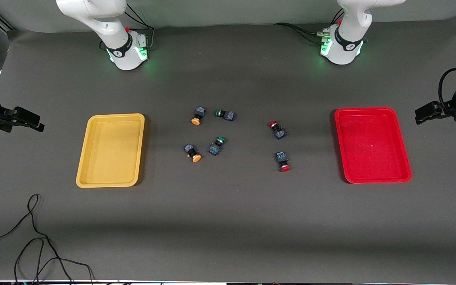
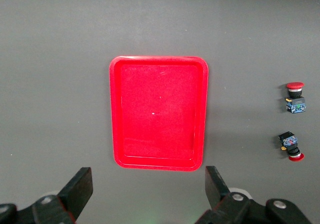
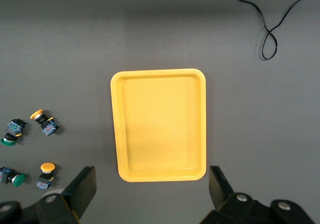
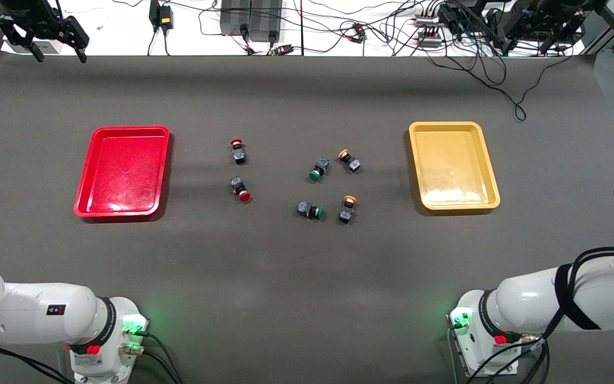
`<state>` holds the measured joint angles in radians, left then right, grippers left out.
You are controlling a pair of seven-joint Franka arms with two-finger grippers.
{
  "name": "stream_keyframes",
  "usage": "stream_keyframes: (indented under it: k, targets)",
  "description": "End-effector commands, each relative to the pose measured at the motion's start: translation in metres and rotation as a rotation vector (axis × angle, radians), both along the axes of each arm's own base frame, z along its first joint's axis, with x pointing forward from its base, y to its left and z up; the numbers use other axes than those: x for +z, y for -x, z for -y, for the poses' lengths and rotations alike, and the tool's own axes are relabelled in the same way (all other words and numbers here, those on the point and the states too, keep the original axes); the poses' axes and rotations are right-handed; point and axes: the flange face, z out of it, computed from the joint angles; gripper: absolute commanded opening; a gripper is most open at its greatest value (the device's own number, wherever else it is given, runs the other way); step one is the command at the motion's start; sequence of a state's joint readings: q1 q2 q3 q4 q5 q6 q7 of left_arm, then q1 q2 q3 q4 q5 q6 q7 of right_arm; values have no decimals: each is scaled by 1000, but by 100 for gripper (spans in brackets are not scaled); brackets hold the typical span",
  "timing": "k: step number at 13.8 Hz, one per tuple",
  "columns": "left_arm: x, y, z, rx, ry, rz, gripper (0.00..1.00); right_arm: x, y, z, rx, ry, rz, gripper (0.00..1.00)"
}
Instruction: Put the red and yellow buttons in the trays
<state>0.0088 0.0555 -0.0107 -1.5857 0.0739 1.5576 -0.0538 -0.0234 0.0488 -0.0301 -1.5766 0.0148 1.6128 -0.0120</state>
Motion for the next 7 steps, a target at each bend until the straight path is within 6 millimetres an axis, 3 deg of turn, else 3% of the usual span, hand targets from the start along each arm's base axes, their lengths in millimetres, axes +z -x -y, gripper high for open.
stream_keyframes:
  k: [1, 7]
  targets:
    - [0, -2, -2, -10, -1, -20, 100, 5, 4, 1, 23, 21, 11, 100]
    - [-5, -1, -5, 4, -2, -35, 100, 6, 3, -1, 25, 18, 12, 100]
